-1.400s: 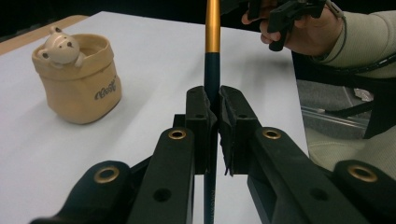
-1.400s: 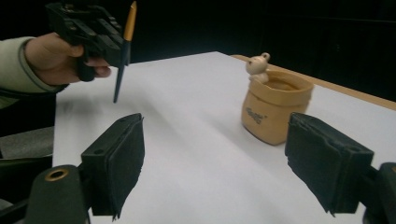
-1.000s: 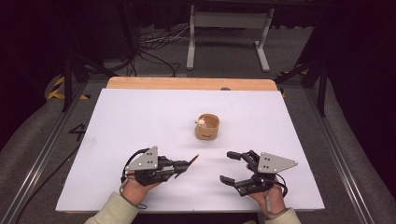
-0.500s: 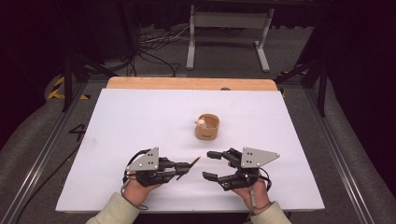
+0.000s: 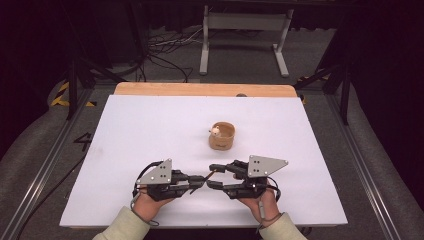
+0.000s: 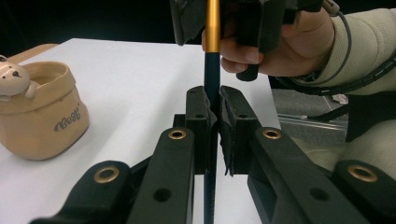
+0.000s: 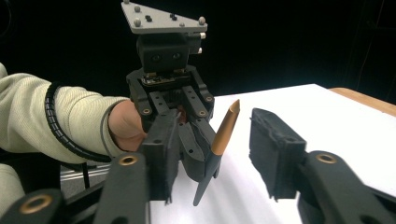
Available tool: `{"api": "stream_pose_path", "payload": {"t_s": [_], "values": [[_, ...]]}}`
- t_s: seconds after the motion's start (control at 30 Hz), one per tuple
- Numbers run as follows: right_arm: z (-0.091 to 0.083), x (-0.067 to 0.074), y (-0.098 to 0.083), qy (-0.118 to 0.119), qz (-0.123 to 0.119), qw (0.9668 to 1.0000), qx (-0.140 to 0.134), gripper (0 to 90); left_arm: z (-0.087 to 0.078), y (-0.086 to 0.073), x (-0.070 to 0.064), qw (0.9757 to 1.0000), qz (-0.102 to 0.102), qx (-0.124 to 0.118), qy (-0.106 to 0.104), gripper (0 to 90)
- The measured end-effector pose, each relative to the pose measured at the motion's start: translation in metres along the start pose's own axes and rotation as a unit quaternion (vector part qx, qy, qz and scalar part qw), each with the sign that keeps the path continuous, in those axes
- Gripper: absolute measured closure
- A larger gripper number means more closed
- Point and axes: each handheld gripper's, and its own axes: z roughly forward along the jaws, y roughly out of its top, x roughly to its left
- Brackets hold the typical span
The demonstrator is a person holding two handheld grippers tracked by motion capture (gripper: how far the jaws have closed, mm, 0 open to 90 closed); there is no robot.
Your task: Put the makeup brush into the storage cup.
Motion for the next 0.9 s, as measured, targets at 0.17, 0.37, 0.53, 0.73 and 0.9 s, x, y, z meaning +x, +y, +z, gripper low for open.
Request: {"api": "stream_pose_path", "payload": {"t_s": [0.17,0.37,0.53,0.73,0.9], "values": [[0.0032,-0.0011,-0.0016,0.006,0.003,1.0,0.006,65.5,0.0001,-0.0003,0.0002,1.0,0.001,-0.002,-0.002,82.7],[0.0037,-0.0025,-0.0019,0.013,0.007,0.9999,0.006,72.7,0.0008,-0.0003,-0.0004,1.0,0.003,-0.002,-0.006,82.7],[0.0041,-0.0038,-0.0033,0.02,0.016,0.9996,0.006,77.0,0.0012,-0.0005,-0.0007,0.9999,0.006,-0.002,-0.007,82.7],[0.0031,-0.0051,-0.0035,0.026,0.022,0.9994,0.003,82.7,0.0018,0.0,-0.0022,0.9999,0.009,-0.004,-0.009,82.7],[0.0032,-0.0056,-0.0031,0.027,0.029,0.9992,0.006,83.3,0.0023,-0.0009,-0.0015,0.9999,0.008,-0.004,-0.012,82.7]]}}
